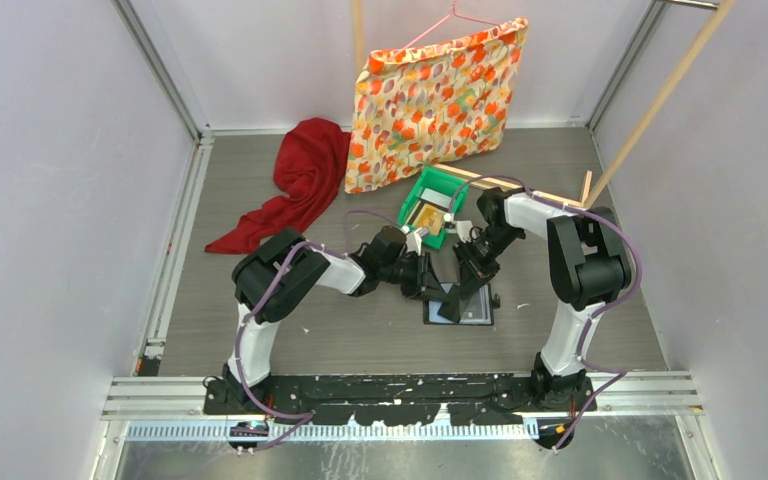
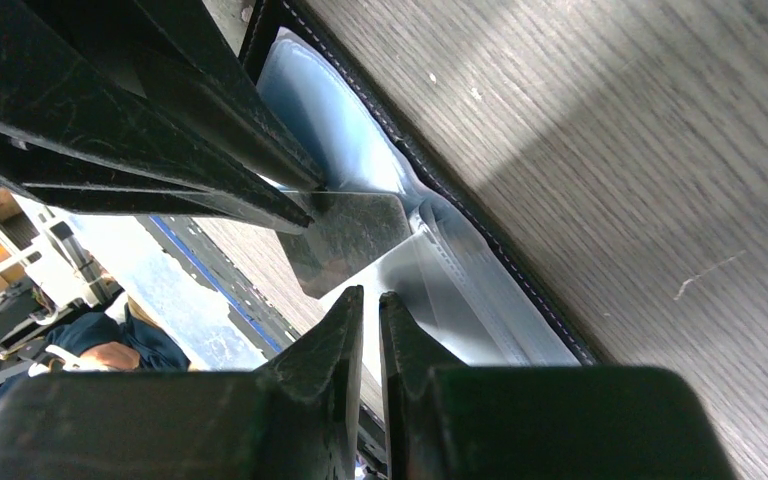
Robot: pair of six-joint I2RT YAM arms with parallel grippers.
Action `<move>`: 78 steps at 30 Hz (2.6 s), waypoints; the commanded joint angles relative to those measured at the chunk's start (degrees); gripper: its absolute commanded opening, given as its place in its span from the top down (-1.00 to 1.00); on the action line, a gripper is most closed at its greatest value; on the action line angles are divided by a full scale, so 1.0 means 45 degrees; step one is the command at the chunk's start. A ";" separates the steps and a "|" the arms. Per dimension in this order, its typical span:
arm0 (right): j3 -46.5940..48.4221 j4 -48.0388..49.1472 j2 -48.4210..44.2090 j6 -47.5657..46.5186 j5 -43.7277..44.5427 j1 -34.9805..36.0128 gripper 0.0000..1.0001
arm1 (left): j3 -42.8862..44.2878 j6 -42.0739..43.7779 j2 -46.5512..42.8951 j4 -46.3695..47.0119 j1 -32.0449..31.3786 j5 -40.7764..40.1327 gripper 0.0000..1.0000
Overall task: Put the credit cards into the card holder
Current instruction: Insert the credit card into the card holder.
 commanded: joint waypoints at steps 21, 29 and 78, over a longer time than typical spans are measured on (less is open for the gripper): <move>0.0539 -0.0557 -0.0299 -0.0963 -0.1198 -0.0028 0.66 | -0.0896 -0.2096 0.0334 0.2798 -0.0346 -0.0740 0.41; 0.0602 -0.1371 -0.1837 -0.2558 -0.0780 -0.0286 0.63 | -0.1263 -0.2306 0.0259 0.3310 -0.0365 -0.1096 0.41; 0.0300 -0.0992 -0.1351 -0.2211 0.0253 -0.0416 0.42 | -0.2705 -0.4129 0.0889 0.7180 -0.1192 -0.3154 0.99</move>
